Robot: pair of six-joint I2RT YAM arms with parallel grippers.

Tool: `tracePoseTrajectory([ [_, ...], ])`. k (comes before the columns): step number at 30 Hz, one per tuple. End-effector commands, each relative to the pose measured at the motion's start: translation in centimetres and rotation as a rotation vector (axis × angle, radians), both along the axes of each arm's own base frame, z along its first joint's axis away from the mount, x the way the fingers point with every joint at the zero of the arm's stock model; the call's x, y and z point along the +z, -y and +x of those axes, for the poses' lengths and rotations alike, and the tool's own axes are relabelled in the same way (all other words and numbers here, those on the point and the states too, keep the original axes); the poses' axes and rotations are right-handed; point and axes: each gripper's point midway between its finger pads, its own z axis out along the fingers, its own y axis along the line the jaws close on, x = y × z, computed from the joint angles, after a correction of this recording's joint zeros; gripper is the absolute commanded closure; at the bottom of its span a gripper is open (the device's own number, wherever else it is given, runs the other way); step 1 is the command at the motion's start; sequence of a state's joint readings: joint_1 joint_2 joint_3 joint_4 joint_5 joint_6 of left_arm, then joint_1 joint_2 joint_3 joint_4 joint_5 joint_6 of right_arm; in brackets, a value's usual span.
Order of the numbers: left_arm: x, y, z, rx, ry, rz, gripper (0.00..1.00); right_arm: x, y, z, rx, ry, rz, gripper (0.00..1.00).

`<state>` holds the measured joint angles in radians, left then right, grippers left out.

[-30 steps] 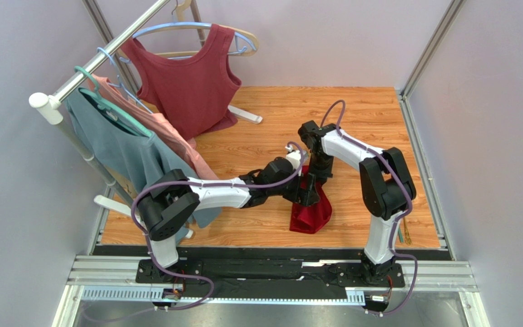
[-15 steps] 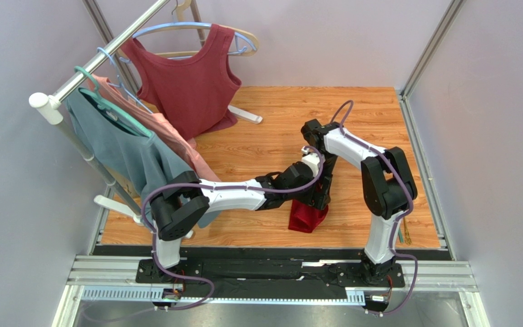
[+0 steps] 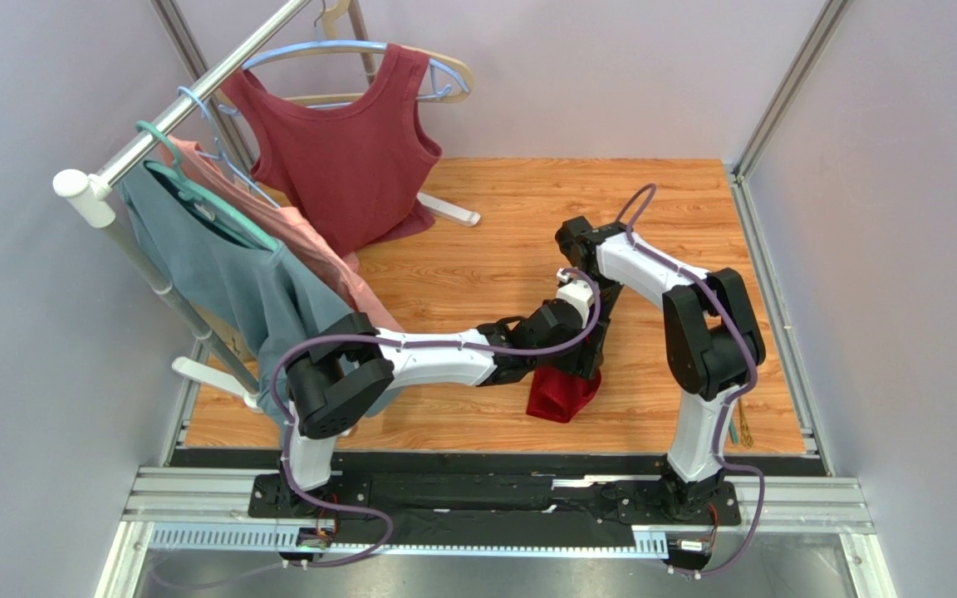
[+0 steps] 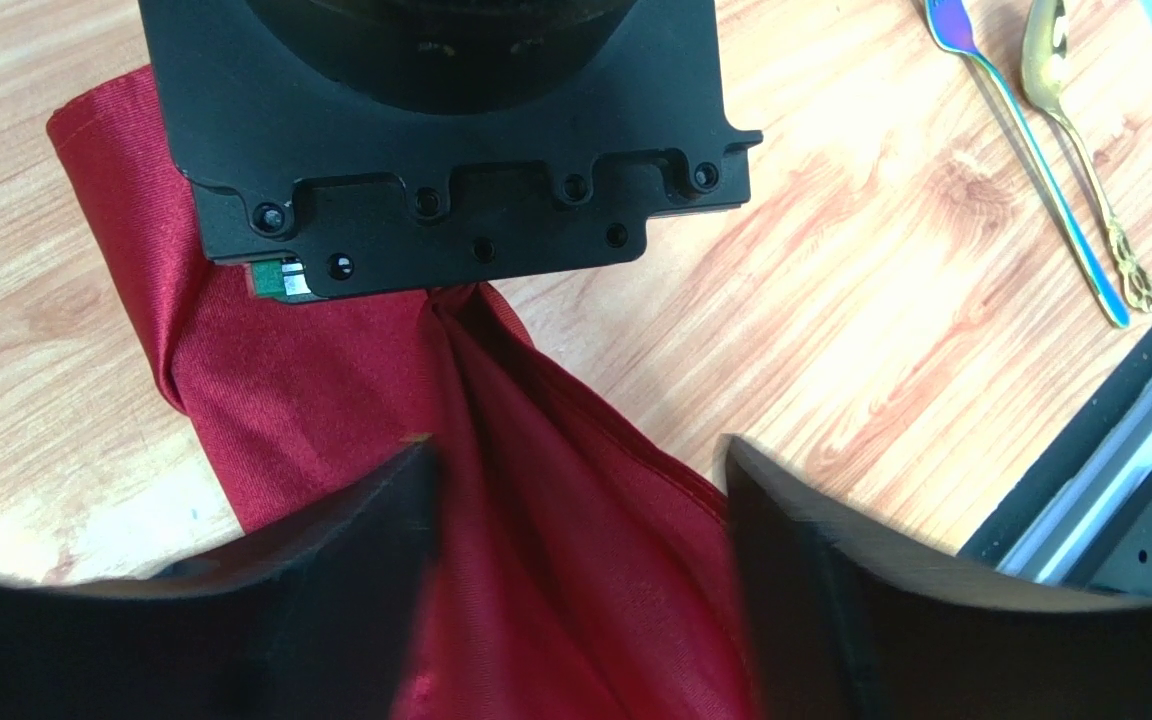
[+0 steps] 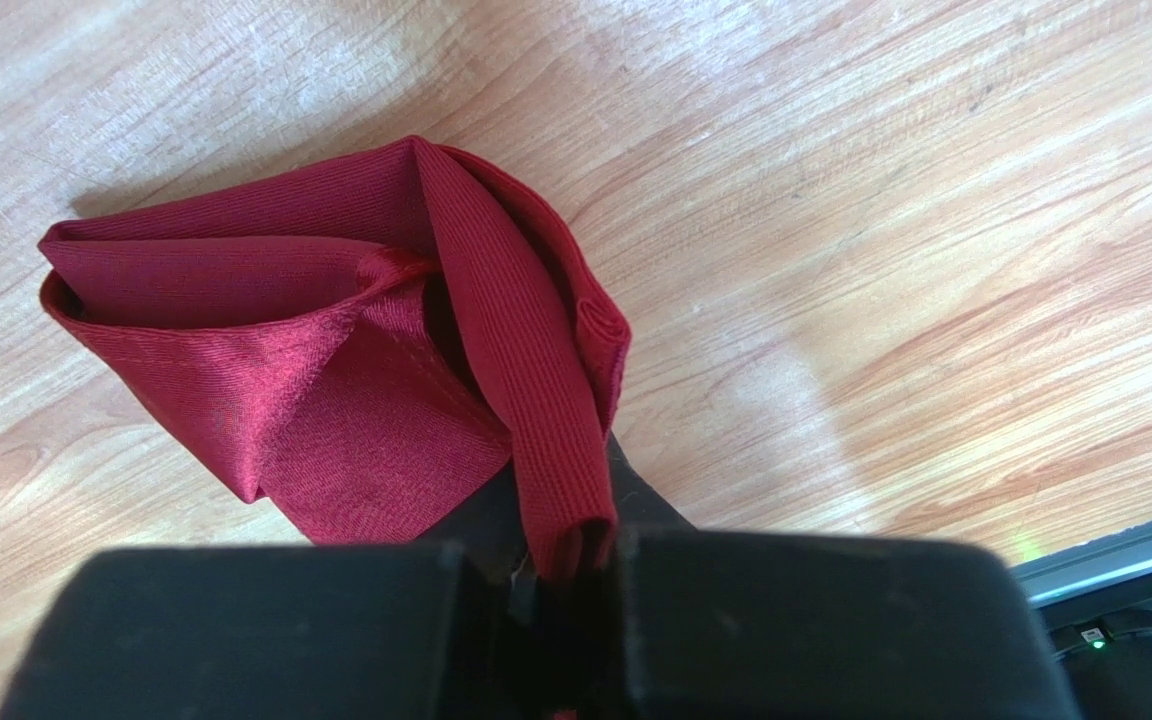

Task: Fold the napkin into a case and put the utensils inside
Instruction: Fold the 2/3-rectangle-folded napkin at the center of the board.

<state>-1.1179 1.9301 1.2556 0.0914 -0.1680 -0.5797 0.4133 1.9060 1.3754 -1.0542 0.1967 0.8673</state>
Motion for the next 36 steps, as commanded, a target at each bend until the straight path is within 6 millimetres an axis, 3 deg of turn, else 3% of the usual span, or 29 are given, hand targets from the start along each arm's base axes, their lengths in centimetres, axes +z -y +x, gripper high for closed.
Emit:
tracePoseTrajectory([
  [1, 0.0, 0.4, 0.7, -0.001, 0.002, -0.021, 0.36, 1.5, -1.5, 0.2, 0.03, 0.048, -0.002, 1.0],
  [2, -0.3, 0.3, 0.6, -0.001, -0.002, -0.018, 0.45, 1.4, -1.6, 0.2, 0.032, 0.044, 0.001, 1.0],
  [6, -0.6, 0.3, 0.3, -0.01, -0.011, -0.018, 0.5, 1.5, -1.5, 0.4, 0.03, 0.046, 0.002, 1.0],
  [8, -0.9, 0.3, 0.3, -0.012, -0.019, -0.012, 0.62, 1.5, -1.5, 0.4, 0.027, 0.05, -0.002, 0.98],
  [10, -0.9, 0.3, 0.3, -0.015, -0.023, -0.014, 0.64, 1.6, -1.4, 0.5, 0.03, 0.055, 0.001, 0.97],
  [16, -1.1, -0.5, 0.2, -0.009, -0.059, -0.026, 0.9, 1.5, -1.4, 0.7, 0.048, 0.052, 0.032, 0.9],
  [17, -1.1, -0.9, 0.6, 0.001, -0.071, -0.036, 0.99, 1.5, -1.6, 0.7, 0.069, 0.052, 0.042, 0.88],
  [20, -2.0, -1.7, 0.3, -0.019, -0.127, -0.071, 1.0, 2.1, -2.0, 1.3, 0.121, 0.07, 0.072, 0.67],
  [21, -1.6, -1.6, 0.2, -0.033, -0.127, -0.102, 1.0, 2.3, -2.1, 1.7, 0.128, 0.085, 0.08, 0.56],
  [22, -1.3, -1.6, 0.0, -0.049, -0.135, -0.124, 1.0, 2.5, -2.1, 1.8, 0.141, 0.09, 0.086, 0.53],
  [30, -1.8, -2.7, -0.2, -0.083, -0.193, -0.25, 1.0, 4.8, -2.7, 2.7, 0.292, 0.19, 0.196, 0.32],
  [36, -1.6, -3.3, -0.5, -0.085, -0.201, -0.27, 1.0, 5.0, -2.7, 2.8, 0.386, 0.226, 0.275, 0.28],
])
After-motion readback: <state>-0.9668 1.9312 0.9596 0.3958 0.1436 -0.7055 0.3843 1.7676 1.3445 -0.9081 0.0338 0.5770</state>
